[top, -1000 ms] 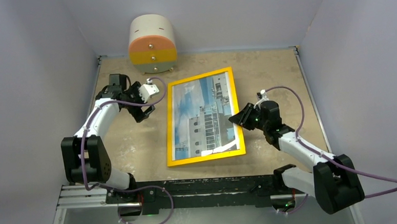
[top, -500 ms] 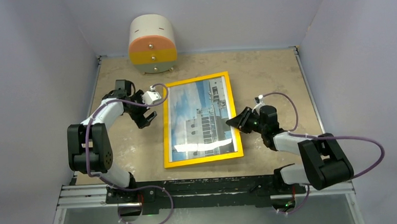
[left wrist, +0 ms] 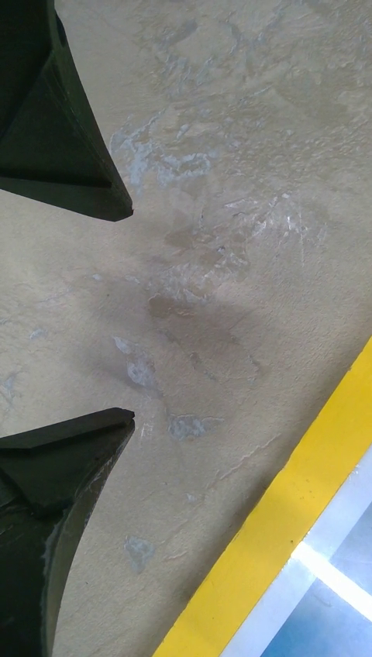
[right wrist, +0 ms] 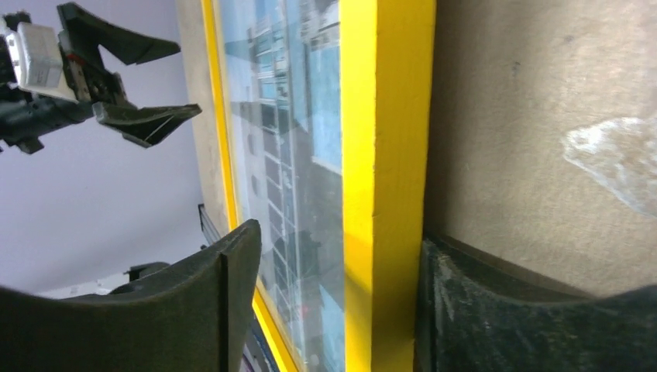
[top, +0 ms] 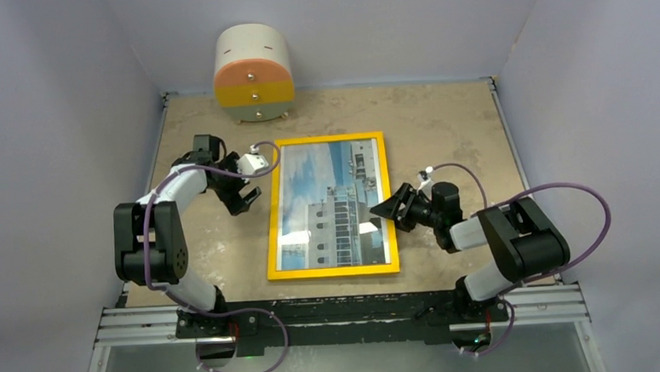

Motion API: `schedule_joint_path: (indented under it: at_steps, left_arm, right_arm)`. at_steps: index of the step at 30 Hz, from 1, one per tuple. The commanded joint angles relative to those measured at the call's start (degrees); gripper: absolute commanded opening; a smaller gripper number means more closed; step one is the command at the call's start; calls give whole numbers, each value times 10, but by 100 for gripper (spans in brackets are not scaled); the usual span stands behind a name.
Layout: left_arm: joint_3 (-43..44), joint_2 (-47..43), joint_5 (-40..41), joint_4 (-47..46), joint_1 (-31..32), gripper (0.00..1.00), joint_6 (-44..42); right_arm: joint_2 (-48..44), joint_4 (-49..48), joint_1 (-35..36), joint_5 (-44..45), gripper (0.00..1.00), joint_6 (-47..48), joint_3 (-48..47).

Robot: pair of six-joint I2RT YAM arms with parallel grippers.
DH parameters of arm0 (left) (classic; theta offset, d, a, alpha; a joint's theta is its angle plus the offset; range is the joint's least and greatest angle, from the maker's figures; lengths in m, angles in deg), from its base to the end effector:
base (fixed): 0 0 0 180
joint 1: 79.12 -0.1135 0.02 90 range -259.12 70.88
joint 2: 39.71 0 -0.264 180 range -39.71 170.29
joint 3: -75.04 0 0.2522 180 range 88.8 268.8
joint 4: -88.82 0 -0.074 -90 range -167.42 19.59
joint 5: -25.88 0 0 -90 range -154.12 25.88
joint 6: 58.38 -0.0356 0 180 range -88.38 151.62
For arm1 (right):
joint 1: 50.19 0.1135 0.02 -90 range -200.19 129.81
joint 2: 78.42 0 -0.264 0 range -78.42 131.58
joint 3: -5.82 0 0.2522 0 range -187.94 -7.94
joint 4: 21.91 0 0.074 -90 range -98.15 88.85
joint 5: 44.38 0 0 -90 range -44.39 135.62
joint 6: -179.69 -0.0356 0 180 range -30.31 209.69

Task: Put the photo into the frame
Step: Turn over the photo frame at the center of the board.

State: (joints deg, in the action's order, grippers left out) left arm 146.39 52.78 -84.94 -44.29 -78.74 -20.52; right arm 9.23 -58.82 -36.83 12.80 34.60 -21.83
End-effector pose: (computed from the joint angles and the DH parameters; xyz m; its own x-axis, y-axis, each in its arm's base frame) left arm 0.3067 -0.0147 0.1868 -0.4593 0.7410 -0.4899 0.8176 0.5682 0.0931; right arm 0.2202 0.0721 0.1181 -0.7754 0.5242 -0.3521 -0.0758 0.4763 0.8760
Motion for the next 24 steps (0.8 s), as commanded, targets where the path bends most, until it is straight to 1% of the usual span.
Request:
schedule_joint_path:
  at_steps: [1, 3, 4, 9, 10, 13, 16, 18, 20, 22, 24]
  left_arm:
    - [11, -2, -5, -9, -4, 100, -11]
    - [15, 3, -1, -9, -4, 100, -5]
    - [20, 8, 4, -7, -16, 100, 1]
    - [79, 39, 6, 8, -36, 100, 65]
    - [84, 38, 1, 1, -42, 100, 78]
    - [89, 24, -7, -27, -56, 100, 114]
    - [93, 13, -2, -40, -61, 100, 140]
    - [87, 3, 1, -56, -66, 100, 165]
    - [68, -13, -10, -85, -70, 100, 192]
    - [12, -37, 21, -170, -71, 100, 266]
    - [-30, -52, 34, -242, -71, 100, 308]
  right_arm:
    - [-8, 27, -3, 8, 78, 21, -5]
    - [-25, 109, -3, 37, 97, 49, -25]
    - [-37, 152, -3, 62, 99, 67, -35]
    - [-126, 344, -3, 189, 99, 123, -83]
    - [-140, 377, -3, 211, 99, 132, -96]
    - [-175, 465, -3, 319, 99, 166, -141]
    - [-192, 546, -3, 388, 99, 172, -183]
    - [-201, 574, -3, 431, 99, 175, -199]
    - [-214, 571, -3, 459, 99, 189, -208]
    - [-225, 543, -3, 484, 99, 205, -214]
    - [-231, 501, -3, 548, 99, 206, -210]
